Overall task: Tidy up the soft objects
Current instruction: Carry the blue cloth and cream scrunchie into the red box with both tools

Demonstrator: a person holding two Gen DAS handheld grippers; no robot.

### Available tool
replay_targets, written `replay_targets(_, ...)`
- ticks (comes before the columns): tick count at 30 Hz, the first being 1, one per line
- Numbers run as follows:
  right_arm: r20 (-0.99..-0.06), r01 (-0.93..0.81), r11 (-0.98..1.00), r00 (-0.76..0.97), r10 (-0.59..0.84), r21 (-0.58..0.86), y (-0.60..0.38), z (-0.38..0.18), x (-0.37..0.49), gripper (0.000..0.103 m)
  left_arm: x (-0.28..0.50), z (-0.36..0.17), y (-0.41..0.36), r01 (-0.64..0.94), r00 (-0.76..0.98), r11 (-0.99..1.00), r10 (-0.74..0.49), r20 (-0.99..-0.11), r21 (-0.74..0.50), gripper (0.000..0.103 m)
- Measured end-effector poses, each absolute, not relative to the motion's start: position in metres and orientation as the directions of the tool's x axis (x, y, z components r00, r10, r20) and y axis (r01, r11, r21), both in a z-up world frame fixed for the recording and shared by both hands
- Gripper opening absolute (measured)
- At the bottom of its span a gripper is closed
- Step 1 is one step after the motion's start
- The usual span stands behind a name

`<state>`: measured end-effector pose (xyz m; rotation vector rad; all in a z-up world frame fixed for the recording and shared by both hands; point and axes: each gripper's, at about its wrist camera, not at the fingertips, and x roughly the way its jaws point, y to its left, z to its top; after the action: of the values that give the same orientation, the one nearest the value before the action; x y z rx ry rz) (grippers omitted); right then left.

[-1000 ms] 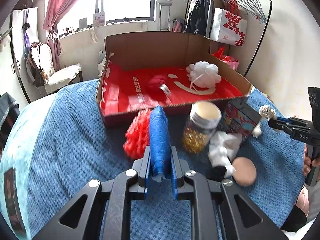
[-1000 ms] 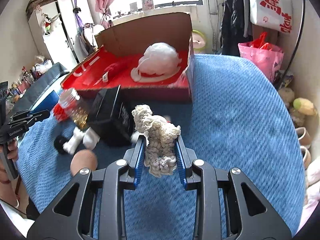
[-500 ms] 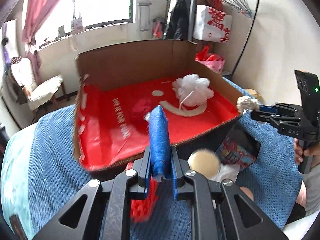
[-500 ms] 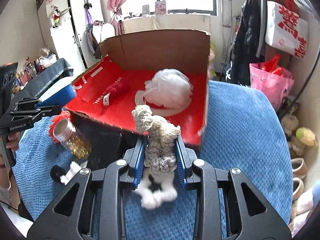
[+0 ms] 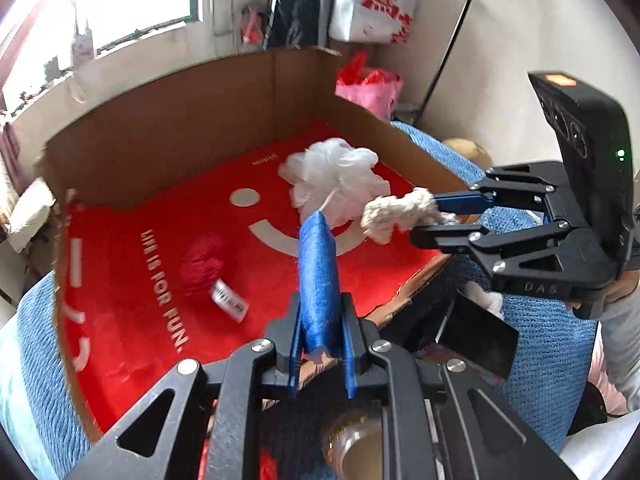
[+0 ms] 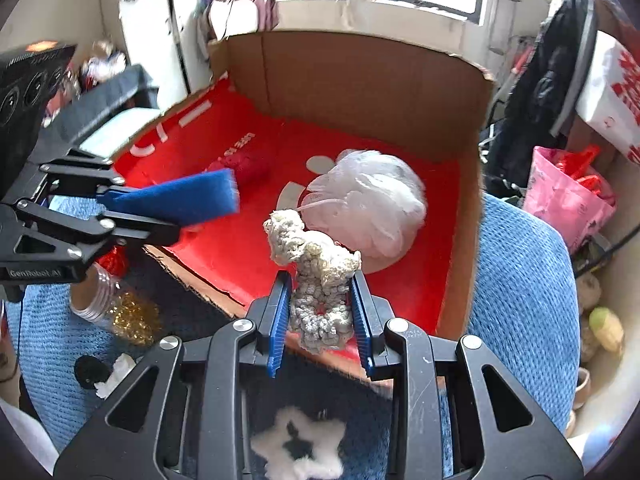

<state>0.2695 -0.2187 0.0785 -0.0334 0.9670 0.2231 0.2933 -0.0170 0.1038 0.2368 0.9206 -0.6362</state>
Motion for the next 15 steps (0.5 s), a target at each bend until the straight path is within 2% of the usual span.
replay_targets(15, -0.923, -0.289, 0.957, 0.358, 0.141, 0.034, -0.21, 0.045, 0.315, 0.028, 0.334, 0.07, -0.043, 0.628, 0.327, 0.776, -0.329, -0.886, -0.056, 0.018)
